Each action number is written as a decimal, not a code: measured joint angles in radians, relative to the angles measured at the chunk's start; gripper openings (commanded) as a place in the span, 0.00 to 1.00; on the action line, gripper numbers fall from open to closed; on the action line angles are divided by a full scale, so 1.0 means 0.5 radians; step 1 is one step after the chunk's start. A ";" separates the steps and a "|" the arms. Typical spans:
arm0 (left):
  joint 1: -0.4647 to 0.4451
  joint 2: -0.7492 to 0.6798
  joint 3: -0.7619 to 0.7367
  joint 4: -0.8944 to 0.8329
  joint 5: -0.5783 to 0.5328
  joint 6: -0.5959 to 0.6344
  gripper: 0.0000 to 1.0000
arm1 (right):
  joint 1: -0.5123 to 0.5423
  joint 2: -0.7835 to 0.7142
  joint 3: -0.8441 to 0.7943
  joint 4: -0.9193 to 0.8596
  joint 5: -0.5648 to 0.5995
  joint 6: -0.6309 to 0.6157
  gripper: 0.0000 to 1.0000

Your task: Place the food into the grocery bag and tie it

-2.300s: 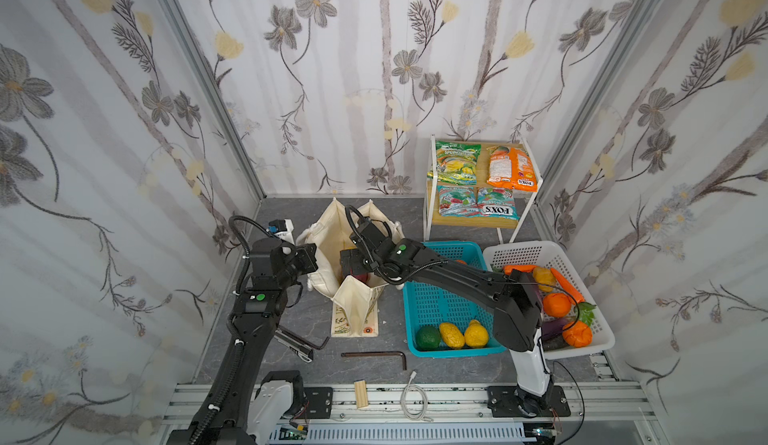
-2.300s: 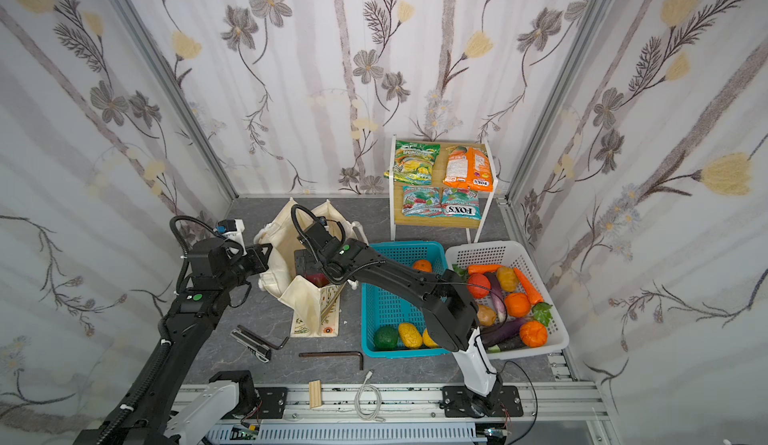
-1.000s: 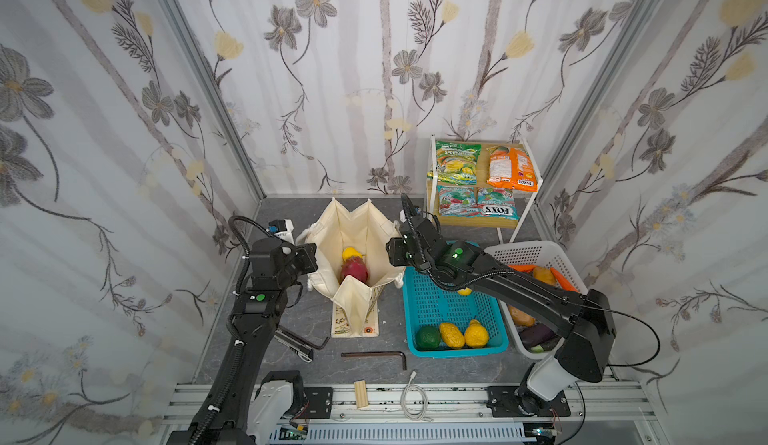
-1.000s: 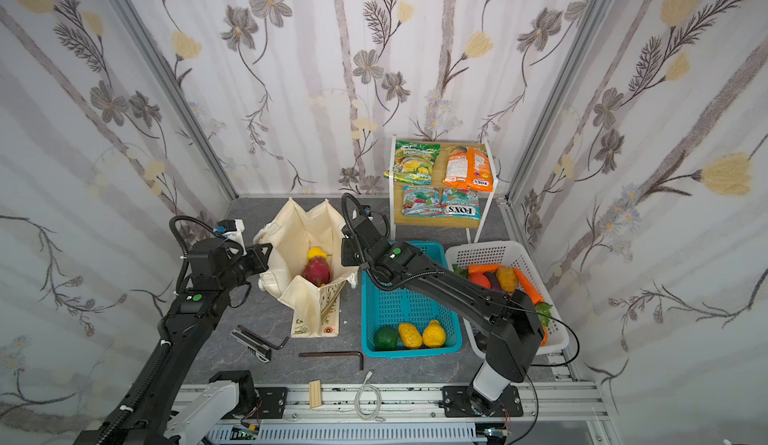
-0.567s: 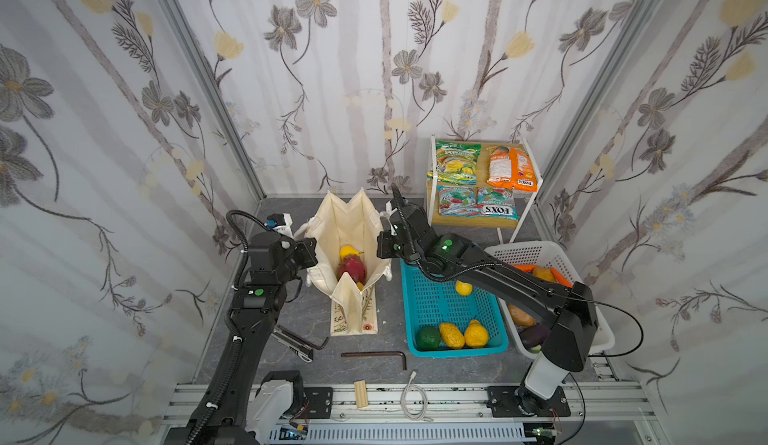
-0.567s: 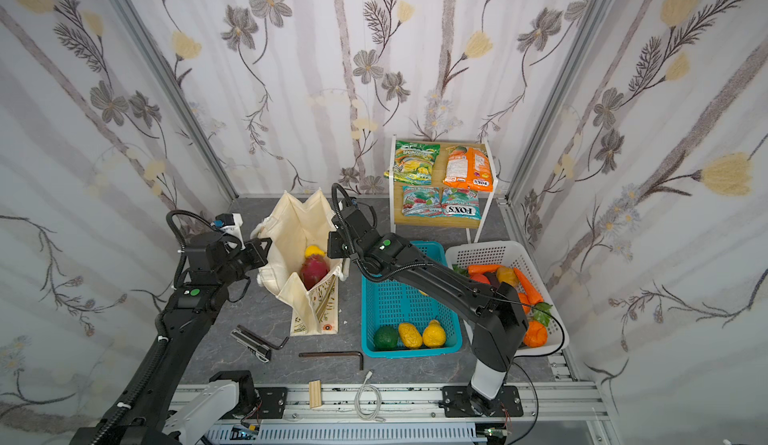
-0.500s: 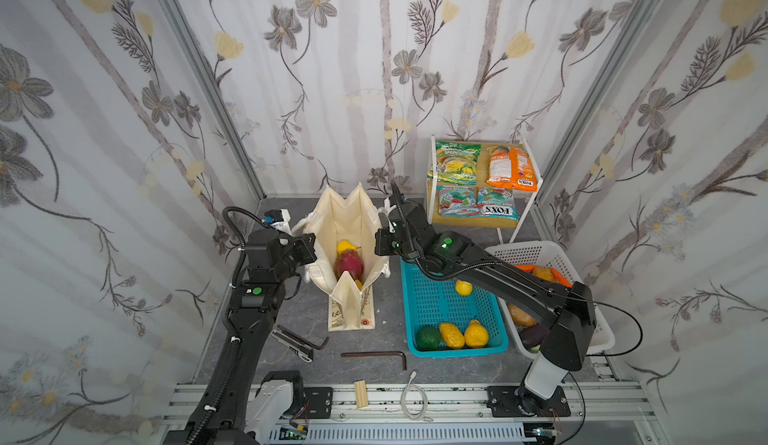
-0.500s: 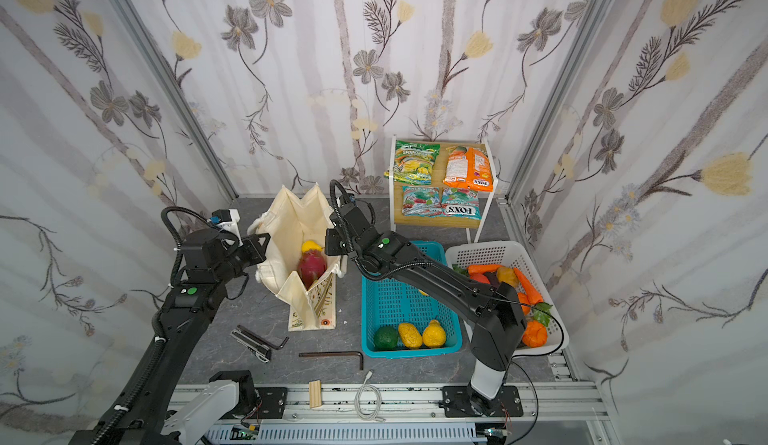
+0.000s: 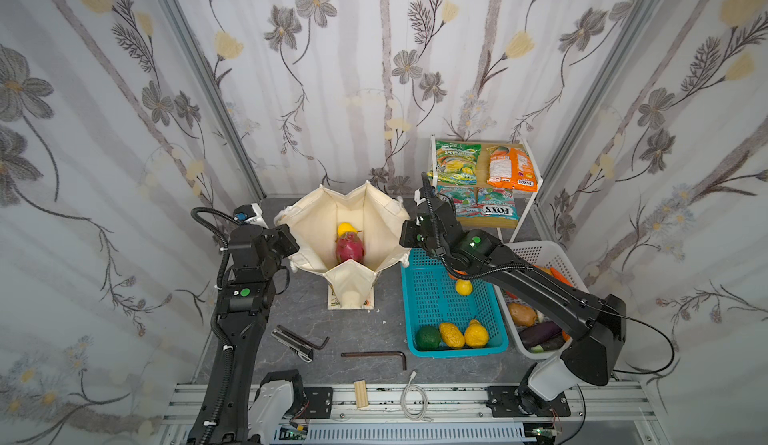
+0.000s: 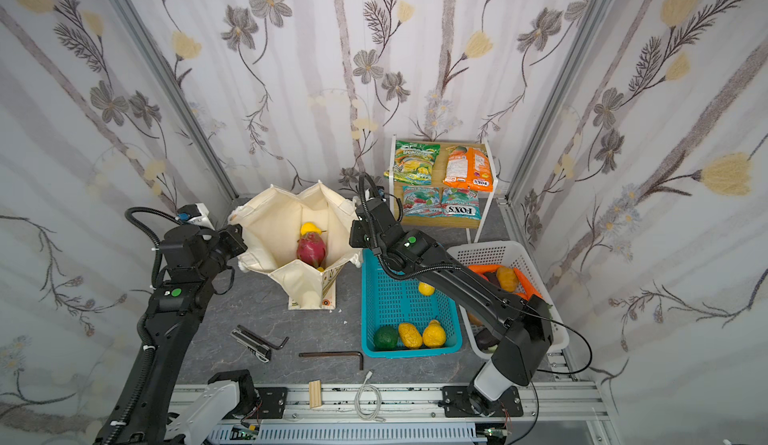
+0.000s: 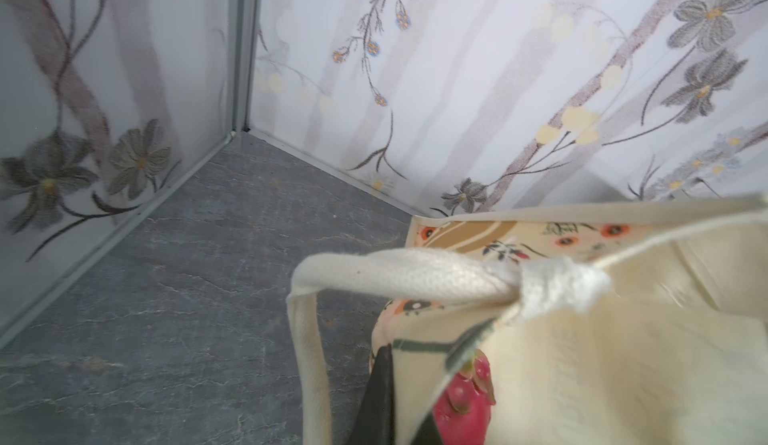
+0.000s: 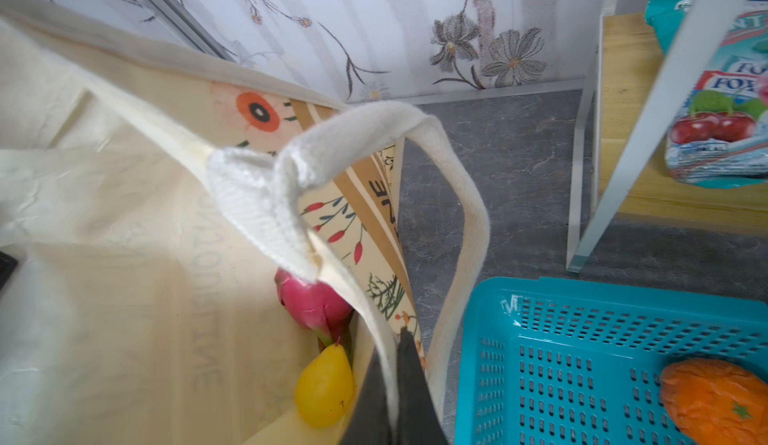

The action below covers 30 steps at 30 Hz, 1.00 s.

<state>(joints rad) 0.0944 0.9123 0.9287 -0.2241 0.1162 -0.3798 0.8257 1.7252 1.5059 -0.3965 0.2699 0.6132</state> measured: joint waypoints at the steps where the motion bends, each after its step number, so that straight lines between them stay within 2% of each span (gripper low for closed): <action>1: 0.020 -0.024 -0.008 -0.014 -0.023 0.013 0.00 | -0.021 -0.024 -0.027 0.003 -0.002 -0.011 0.00; 7: 0.053 -0.055 -0.034 -0.047 -0.033 0.023 0.00 | -0.095 -0.085 -0.111 0.009 -0.005 -0.011 0.00; 11: 0.050 0.021 -0.063 -0.006 0.116 -0.001 0.00 | -0.085 -0.040 -0.094 0.034 -0.043 -0.018 0.00; 22: 0.062 0.078 -0.329 0.422 0.509 -0.165 0.00 | 0.101 0.520 0.482 -0.130 0.102 -0.144 0.00; 30: 0.142 0.103 -0.394 0.579 0.677 -0.237 0.00 | 0.098 0.583 0.537 -0.200 0.166 -0.167 0.00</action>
<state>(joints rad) 0.1654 0.9638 0.7319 0.0654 0.4545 -0.4984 0.8749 2.0167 1.7744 -0.4965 0.3531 0.5297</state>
